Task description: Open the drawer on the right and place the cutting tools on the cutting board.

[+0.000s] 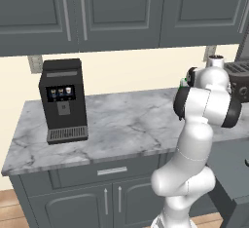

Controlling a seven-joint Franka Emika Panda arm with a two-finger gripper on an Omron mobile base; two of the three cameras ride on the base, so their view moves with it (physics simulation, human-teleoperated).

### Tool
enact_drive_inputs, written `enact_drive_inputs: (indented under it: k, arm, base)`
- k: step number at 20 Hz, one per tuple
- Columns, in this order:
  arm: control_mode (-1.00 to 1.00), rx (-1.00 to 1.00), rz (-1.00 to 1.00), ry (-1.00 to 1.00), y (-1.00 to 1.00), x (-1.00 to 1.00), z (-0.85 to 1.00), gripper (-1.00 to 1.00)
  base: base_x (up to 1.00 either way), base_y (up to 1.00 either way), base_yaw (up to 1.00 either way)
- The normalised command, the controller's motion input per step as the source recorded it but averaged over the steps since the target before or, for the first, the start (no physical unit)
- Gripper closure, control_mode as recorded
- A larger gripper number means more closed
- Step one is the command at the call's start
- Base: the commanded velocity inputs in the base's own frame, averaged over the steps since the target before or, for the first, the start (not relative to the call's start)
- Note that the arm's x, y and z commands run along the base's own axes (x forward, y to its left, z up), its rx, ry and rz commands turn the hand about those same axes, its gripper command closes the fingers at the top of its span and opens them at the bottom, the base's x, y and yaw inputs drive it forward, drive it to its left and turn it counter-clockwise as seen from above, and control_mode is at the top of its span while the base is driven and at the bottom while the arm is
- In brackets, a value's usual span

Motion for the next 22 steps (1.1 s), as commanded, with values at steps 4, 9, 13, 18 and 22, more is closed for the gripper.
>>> enact_drive_inputs:
  k: [4, 9, 13, 18, 22]
  arm:
    - [-1.0, 0.0, 0.0, 0.0, 0.05, 0.08, -0.12, 1.0]
    - [-1.0, 0.01, 0.0, 0.0, 0.05, 0.02, -0.14, 1.0]
    - [-1.0, 0.04, 0.0, 0.0, 0.02, 0.05, -0.09, 1.0]
    - [-1.0, 0.03, 0.0, 0.0, 0.0, 0.08, -0.06, 1.0]
    - [-1.0, 0.03, 0.0, 0.0, 0.0, 0.12, -0.07, 1.0]
  base:
    - [0.0, 0.0, 0.0]
    - [0.0, 0.0, 0.0]
    - [0.0, 0.0, 0.0]
    - [0.0, 0.0, 0.0]
    - [0.0, 0.0, 0.0]
